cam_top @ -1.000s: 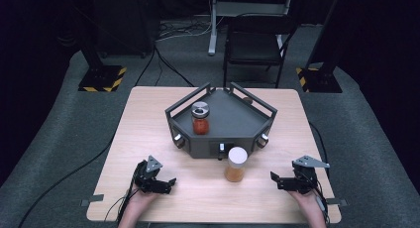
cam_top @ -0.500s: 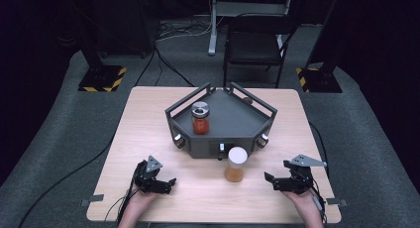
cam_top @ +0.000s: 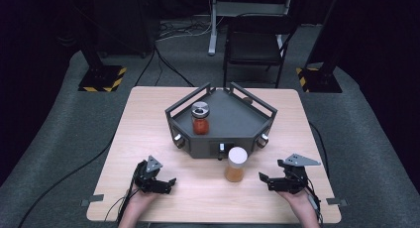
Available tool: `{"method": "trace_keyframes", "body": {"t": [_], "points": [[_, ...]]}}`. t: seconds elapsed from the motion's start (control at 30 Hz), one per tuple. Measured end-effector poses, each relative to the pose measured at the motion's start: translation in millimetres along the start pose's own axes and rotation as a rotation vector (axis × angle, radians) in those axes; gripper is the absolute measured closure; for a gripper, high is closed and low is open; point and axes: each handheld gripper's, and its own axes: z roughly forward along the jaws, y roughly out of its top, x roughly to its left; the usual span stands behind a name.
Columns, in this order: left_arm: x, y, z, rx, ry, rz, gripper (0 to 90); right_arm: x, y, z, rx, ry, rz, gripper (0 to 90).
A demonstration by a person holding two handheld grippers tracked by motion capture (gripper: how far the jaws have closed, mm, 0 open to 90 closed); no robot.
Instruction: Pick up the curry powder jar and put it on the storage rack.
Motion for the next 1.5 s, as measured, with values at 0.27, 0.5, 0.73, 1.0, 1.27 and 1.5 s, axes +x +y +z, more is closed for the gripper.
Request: {"method": "trace_keyframes", "body": {"t": [0.27, 0.5, 0.73, 1.0, 1.27, 1.5], "points": [[0.0, 0.0, 0.0, 0.000, 0.000, 0.000, 1.7, 4.3, 6.7, 5.0, -0.006, 0.022, -0.021, 6.6], [0.2, 0.1, 0.0, 0.001, 0.000, 0.001, 1.7, 5.5, 10.5, 9.4, 0.001, 0.044, -0.030, 9.0], [0.1, 0.1, 0.0, 0.000, 0.000, 0.001, 1.7, 7.6, 16.0, 11.7, -0.006, 0.058, -0.039, 9.3], [0.1, 0.1, 0.0, 0.000, 0.000, 0.001, 1.7, 12.5, 24.6, 17.5, -0.006, 0.079, -0.062, 10.8], [0.2, 0.1, 0.0, 0.000, 0.000, 0.001, 1.7, 16.2, 29.6, 24.8, -0.001, 0.092, -0.071, 12.3], [0.2, 0.1, 0.0, 0.001, 0.000, 0.001, 1.7, 22.1, 34.8, 30.6, 0.010, 0.083, -0.085, 12.3]]}}
